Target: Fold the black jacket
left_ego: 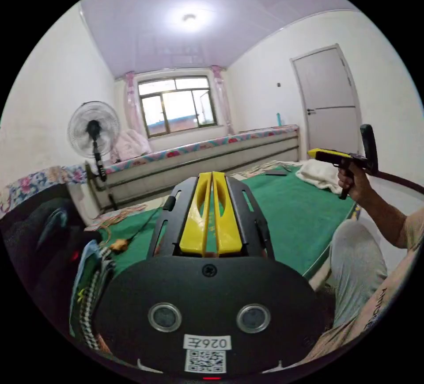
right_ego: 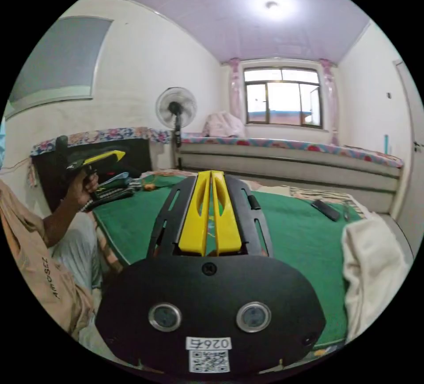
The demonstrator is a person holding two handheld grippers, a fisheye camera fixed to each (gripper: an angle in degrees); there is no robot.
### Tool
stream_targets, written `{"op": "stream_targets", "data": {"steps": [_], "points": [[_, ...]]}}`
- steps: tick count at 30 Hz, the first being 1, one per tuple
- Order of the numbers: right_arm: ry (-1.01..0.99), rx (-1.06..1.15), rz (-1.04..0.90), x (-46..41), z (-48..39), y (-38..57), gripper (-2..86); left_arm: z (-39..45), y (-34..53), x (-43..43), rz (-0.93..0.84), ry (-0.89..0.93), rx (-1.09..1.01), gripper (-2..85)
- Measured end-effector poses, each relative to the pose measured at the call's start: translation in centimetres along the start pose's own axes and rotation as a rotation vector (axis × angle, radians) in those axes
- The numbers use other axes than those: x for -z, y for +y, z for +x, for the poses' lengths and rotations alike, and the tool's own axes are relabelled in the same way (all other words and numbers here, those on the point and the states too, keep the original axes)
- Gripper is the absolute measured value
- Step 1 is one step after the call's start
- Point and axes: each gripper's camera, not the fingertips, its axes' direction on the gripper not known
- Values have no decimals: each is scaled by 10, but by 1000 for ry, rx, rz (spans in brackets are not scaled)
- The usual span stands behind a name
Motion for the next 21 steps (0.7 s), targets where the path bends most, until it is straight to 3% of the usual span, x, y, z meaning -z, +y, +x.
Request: {"op": "stream_targets", "data": {"steps": [6, 9, 11, 14, 16, 21], "points": [[-341, 131, -136, -143, -180, -80, -6, -101, 125, 212, 111, -627, 294, 5], [-483, 115, -201, -224, -259, -112, 5, -124, 181, 305, 203, -812, 436, 86], [-615, 61, -286, -293, -315, -139, 47, -137, 210, 348, 259, -808, 521, 124], [-730, -25, -420, -383, -379, -168, 84, -174, 250, 387, 302, -657, 647, 157], [-793, -111, -482, -435, -410, -180, 95, -212, 269, 396, 247, -529, 716, 158], [-859, -313, -583, -553, -474, -196, 125, -252, 287, 404, 123, -516, 706, 187]]}}
